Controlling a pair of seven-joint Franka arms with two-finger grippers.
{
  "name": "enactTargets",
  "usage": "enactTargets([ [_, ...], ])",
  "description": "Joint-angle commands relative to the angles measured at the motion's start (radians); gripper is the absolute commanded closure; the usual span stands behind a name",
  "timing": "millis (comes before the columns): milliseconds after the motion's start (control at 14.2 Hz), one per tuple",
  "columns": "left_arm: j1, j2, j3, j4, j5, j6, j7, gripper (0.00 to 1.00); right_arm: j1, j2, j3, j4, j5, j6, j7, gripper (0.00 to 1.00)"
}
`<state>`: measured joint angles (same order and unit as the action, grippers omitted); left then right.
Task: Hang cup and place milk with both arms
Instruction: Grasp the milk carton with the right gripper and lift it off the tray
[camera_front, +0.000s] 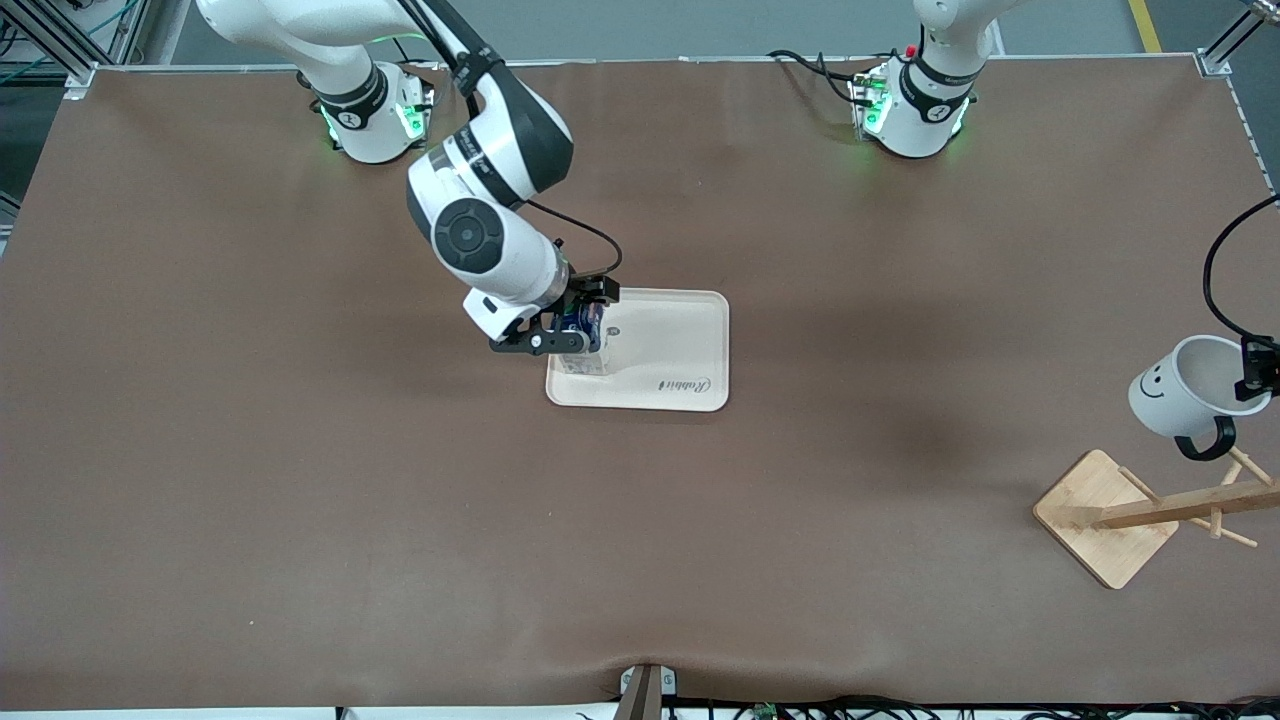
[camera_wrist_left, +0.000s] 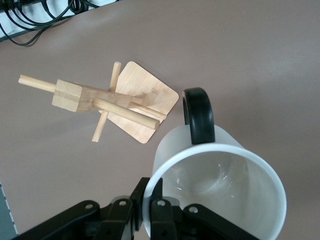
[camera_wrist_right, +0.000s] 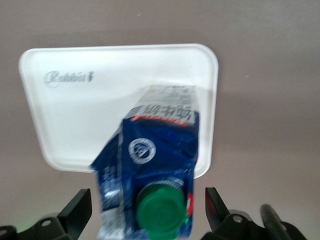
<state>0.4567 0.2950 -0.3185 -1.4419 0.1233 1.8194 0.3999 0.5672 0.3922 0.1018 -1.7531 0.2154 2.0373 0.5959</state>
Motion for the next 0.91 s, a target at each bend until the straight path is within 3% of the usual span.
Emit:
enactTargets([
  [0,0.017,0.009,-0.005,0.026,-0.008,0.001,0.054,1.0,0.013,-0.012,-0.008,-0.011,-0.07,0.008,0.061,0.39],
  [141,0.028,0.01,-0.005,0.024,-0.008,0.009,0.063,1.0,0.011,-0.012,-0.008,0.0,-0.068,0.009,0.105,0.95],
  [211,0.036,0.013,-0.005,0.024,-0.008,0.009,0.068,1.0,0.011,-0.012,-0.008,0.001,-0.068,0.011,0.114,1.0],
  [492,0.053,0.032,-0.005,0.034,-0.01,0.032,0.106,1.0,-0.007,-0.019,-0.01,0.038,-0.067,-0.009,0.128,1.0],
  [844,0.073,0.052,-0.005,0.037,-0.01,0.067,0.162,1.0,-0.131,-0.056,-0.043,0.184,-0.076,-0.309,0.032,1.0],
])
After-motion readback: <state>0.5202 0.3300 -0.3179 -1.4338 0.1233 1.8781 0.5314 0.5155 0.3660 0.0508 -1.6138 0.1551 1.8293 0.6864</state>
